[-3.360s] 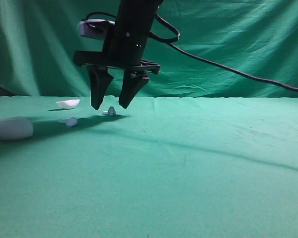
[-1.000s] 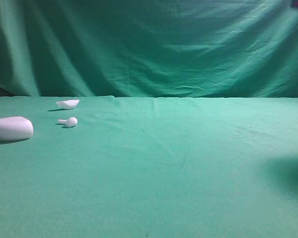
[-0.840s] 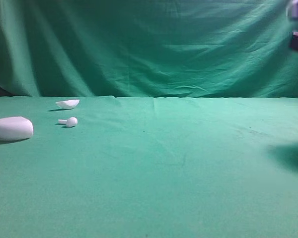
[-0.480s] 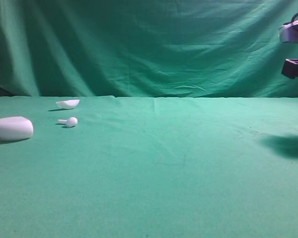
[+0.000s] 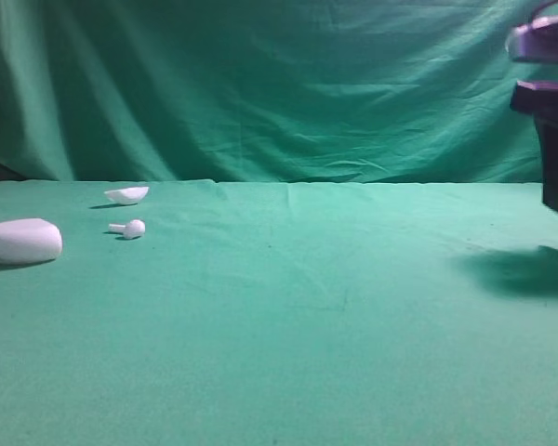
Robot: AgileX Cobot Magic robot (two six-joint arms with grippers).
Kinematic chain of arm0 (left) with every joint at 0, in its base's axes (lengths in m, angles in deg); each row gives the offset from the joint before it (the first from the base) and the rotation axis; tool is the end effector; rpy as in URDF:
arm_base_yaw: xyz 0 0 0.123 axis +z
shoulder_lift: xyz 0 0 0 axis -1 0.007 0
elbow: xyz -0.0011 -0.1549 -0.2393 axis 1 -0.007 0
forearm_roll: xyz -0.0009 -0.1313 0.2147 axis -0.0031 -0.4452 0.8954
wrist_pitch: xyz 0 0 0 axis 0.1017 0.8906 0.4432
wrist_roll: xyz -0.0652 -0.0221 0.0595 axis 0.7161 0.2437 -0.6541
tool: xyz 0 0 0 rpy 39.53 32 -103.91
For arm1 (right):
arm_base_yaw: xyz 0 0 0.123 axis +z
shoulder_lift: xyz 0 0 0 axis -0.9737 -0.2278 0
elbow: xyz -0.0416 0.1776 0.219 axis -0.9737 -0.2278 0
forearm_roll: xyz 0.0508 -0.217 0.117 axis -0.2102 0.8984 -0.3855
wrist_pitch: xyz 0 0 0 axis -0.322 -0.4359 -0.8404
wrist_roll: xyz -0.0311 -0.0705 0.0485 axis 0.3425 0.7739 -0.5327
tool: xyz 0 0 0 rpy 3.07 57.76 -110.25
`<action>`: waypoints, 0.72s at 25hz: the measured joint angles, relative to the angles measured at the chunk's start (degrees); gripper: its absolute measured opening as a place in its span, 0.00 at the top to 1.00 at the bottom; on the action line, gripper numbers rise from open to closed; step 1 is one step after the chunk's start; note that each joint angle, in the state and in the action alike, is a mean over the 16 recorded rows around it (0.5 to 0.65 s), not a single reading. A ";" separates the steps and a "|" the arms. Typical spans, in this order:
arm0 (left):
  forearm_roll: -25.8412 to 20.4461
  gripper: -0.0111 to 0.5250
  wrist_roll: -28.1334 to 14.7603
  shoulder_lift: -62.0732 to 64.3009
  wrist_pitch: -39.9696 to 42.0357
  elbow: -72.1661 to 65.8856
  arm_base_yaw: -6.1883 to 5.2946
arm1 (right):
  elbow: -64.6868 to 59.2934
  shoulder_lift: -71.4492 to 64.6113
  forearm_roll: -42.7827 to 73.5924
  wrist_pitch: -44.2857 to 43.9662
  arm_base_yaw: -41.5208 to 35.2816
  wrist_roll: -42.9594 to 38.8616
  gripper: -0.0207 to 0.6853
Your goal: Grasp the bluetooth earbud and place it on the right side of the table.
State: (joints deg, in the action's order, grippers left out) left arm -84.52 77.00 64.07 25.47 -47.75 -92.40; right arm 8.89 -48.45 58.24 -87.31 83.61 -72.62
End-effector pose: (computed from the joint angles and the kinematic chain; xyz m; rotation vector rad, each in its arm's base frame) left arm 0.0527 -0.0026 0.1750 0.1159 1.8425 0.0195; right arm 0.3169 0.0471 0.2679 -0.2932 2.7744 0.1547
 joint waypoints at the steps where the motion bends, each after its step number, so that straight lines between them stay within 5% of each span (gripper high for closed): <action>1: 0.00 0.98 0.00 0.00 0.00 0.00 0.00 | 0.75 1.86 -0.37 -1.53 0.00 -0.01 0.62; 10: 0.00 0.98 0.00 0.00 0.00 0.00 0.00 | -0.37 25.39 -2.77 -9.32 0.00 -0.12 0.93; 18: 0.00 0.98 0.00 0.00 0.00 0.00 0.00 | -10.44 49.01 -2.95 -8.35 0.00 -0.20 0.97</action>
State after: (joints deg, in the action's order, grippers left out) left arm -84.52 77.00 64.07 25.47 -47.75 -92.40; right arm -1.55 0.57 55.29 -95.66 83.61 -72.82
